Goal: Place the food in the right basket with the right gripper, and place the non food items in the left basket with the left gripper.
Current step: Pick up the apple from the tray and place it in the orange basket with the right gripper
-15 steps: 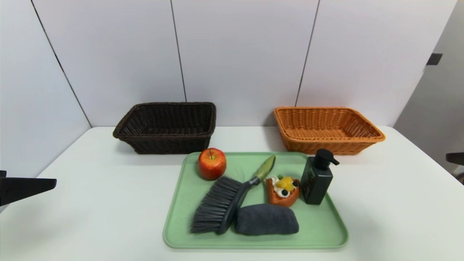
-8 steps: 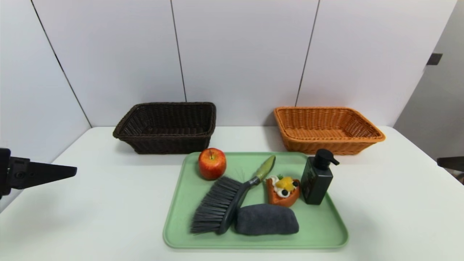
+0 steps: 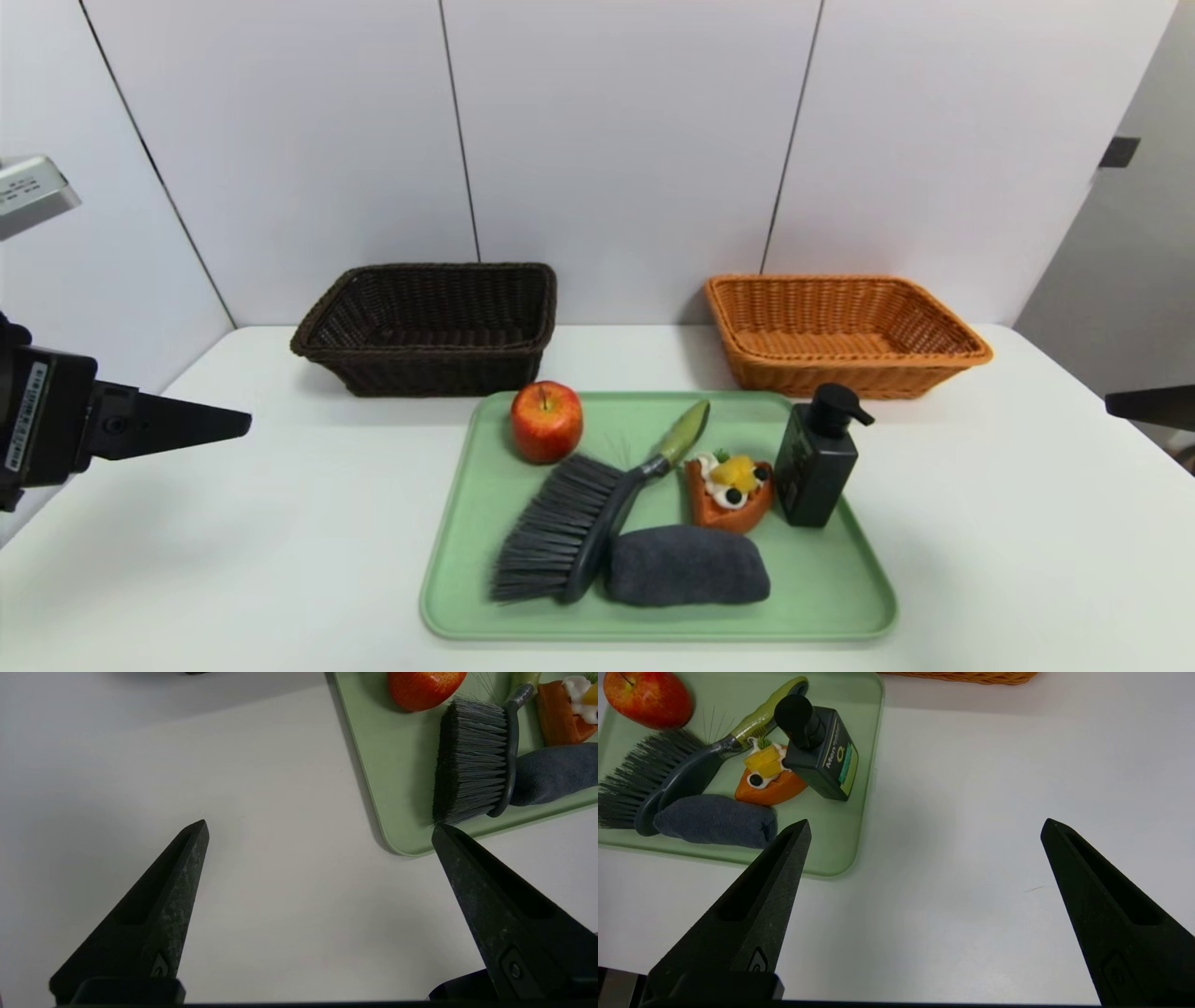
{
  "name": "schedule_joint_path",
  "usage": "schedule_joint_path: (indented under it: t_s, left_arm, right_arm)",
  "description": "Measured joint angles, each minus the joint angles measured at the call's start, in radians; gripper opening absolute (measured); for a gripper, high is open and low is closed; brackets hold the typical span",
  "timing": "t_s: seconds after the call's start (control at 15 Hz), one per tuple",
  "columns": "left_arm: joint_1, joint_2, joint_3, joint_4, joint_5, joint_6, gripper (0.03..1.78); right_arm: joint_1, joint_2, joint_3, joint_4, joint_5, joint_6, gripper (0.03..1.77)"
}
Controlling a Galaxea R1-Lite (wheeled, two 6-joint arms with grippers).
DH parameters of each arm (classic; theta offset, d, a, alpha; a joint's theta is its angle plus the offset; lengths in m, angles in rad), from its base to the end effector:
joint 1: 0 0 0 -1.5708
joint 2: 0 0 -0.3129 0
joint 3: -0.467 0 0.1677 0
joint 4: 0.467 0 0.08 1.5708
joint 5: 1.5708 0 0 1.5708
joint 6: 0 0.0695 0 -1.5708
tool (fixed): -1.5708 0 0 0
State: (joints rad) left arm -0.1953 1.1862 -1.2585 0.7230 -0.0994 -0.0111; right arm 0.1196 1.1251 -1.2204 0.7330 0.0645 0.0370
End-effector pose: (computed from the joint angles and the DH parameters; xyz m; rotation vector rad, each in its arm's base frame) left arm 0.1411 -0.0349 0.2858 0.0207 0.6538 -0.2806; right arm 0.1256 0.0196 0.2828 0.0180 0.6415 0.1660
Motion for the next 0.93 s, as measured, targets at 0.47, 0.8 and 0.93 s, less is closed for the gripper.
schedule_joint_path:
  t_s: [0.47,0.8,0.93]
  left_arm:
    - [-0.001,0.008,-0.003,0.003,0.007,-0.016,1.69]
    - [-0.001,0.009,0.003,0.008,0.016,-0.02,1.69]
    - [-0.001,0.008,0.003,0.009,0.015,-0.029,1.69]
  right_arm:
    - [0.179,0.12,-0.23,0.063,-0.009,0.01,1.7]
    - [0.349,0.294,-0.407,0.102,-0.012,0.014,1.7]
    - [0.4,0.381,-0.476,0.104,-0.011,0.014,1.7]
